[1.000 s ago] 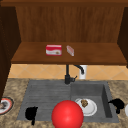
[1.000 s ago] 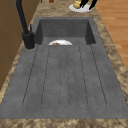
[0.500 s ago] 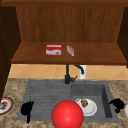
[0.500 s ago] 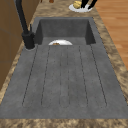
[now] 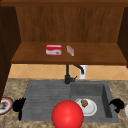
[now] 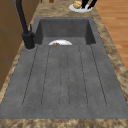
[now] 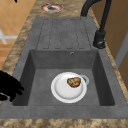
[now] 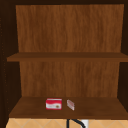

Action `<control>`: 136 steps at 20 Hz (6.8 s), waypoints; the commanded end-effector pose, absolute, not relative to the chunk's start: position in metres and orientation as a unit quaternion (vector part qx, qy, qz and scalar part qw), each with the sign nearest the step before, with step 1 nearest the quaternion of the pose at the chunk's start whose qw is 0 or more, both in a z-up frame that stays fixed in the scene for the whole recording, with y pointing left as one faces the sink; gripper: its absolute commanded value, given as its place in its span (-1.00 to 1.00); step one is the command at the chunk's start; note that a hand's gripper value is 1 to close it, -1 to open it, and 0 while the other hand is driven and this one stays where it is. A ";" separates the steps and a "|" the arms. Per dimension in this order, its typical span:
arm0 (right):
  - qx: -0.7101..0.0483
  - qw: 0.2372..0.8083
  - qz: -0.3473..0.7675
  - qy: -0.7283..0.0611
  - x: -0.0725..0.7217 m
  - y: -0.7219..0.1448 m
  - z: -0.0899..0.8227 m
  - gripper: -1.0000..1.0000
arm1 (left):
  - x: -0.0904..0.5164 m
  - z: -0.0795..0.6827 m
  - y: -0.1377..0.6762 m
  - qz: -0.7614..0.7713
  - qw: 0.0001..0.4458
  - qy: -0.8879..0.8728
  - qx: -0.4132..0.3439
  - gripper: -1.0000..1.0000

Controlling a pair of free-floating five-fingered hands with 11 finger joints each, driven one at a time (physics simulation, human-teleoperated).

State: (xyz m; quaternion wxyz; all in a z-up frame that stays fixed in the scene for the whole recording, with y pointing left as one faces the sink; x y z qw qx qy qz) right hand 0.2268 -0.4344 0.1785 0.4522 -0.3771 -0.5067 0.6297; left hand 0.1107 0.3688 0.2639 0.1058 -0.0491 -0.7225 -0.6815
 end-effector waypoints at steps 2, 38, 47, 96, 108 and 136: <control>-0.377 0.452 0.630 -0.507 0.227 -0.434 0.179 0.00 | 0.129 0.255 0.408 -0.681 0.113 -0.721 -0.056 -1.00; -0.377 0.452 0.629 -0.507 0.227 -0.434 0.178 0.00 | 0.307 0.107 0.616 -0.679 0.114 -0.719 -0.096 -1.00; -0.377 0.452 0.629 -0.507 0.227 -0.434 0.178 0.00 | 0.331 0.079 0.648 -0.597 0.139 -0.772 -0.165 -1.00; -0.377 0.452 0.629 -0.507 0.227 -0.434 0.178 0.00 | 0.324 0.081 0.692 -0.493 0.144 -0.837 -0.190 -1.00; -0.377 0.452 0.629 -0.507 0.227 -0.434 0.178 0.00 | 0.318 0.088 0.702 -0.483 0.113 -0.853 -0.161 1.00; -0.377 0.452 0.629 -0.507 0.227 -0.434 0.178 0.00 | 0.331 0.093 0.679 -0.499 0.108 -0.851 -0.123 -1.00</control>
